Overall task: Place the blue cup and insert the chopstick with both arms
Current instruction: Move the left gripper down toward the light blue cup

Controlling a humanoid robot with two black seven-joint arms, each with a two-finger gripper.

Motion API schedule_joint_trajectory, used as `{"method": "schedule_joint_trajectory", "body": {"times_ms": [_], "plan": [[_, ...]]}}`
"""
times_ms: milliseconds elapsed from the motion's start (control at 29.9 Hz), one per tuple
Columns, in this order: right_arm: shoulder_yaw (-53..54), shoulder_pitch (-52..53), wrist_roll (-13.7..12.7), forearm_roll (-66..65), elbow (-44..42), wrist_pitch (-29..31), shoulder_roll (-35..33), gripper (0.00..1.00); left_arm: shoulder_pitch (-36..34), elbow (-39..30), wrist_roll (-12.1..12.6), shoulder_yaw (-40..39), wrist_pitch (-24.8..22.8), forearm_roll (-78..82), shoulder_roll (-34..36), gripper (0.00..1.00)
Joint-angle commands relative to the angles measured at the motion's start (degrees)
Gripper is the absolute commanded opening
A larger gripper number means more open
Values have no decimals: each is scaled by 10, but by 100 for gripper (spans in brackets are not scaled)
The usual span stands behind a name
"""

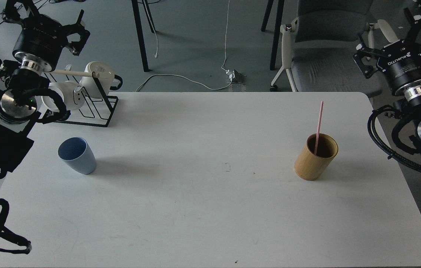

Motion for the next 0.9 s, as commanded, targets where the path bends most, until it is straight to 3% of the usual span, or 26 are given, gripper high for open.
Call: {"method": "schedule_joint_trajectory", "body": {"times_ms": [0,267,568,735,869], "plan": [[1,0,1,0,0,0,0,100,1,0,0,0,0,1,0,100],[3,1,1,0,3,0,1,100,0,-20,9,3,7,1,5,100],[-1,3,1,-1,9,0,-3,100,24,-288,1,78,21,137,169,99],[-2,5,1,-1,11,0,-2,100,50,-388,1,114,20,356,261,91],[-1,5,2,-1,11,0,-2,100,90,-445,1,117,21,545,313,91]]}}
